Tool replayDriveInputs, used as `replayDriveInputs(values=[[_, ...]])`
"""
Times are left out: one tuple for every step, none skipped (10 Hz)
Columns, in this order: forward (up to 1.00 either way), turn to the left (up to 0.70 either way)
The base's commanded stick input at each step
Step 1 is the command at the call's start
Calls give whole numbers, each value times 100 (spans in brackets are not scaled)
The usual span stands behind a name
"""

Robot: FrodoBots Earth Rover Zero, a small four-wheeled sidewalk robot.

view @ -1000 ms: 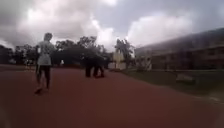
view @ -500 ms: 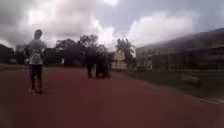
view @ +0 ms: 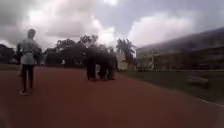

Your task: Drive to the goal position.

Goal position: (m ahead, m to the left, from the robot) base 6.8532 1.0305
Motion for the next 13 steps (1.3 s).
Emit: replayDriveInputs(values=[[70, 0], [70, 0], [70, 0], [70, 0], [70, 0], [70, 0], [70, 0], [70, 0], [70, 0], [70, 0], [70, 0], [70, 0], [70, 0]])
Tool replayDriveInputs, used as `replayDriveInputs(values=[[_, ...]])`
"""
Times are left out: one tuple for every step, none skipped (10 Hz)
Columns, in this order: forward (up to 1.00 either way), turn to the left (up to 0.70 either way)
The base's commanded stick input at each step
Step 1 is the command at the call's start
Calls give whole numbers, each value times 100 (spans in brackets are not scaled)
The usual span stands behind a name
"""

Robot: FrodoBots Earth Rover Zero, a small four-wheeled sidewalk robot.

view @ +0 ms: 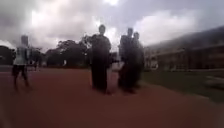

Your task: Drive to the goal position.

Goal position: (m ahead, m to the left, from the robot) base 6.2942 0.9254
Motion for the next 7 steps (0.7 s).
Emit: replayDriveInputs(values=[[70, 0], [70, 0], [70, 0], [70, 0], [70, 0], [70, 0], [70, 0]])
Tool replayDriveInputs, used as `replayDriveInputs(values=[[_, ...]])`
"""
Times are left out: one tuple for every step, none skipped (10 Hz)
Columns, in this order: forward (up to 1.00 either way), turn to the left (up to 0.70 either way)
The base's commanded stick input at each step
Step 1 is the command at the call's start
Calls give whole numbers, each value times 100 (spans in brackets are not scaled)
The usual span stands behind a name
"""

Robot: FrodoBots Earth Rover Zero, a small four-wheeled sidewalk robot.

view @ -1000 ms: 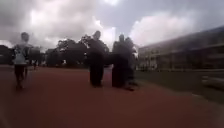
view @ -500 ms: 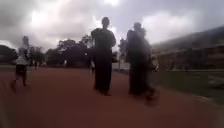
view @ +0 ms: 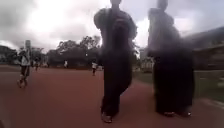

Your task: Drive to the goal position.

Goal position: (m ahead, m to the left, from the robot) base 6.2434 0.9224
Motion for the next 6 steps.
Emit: replayDriveInputs(values=[[70, 0], [70, 0], [70, 0], [70, 0], [70, 0], [70, 0]])
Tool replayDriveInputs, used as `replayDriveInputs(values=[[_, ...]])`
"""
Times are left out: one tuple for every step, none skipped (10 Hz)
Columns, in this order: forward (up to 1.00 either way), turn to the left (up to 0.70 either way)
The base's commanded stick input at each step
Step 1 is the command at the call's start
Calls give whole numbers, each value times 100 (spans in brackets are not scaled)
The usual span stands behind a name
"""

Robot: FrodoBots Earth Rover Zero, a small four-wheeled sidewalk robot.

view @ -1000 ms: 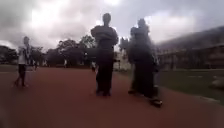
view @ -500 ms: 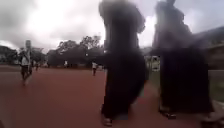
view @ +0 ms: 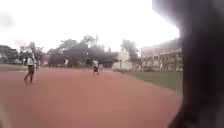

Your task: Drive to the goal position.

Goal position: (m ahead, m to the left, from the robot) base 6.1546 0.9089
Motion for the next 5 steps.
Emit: replayDriveInputs(values=[[70, 0], [70, 0], [70, 0], [70, 0], [70, 0]])
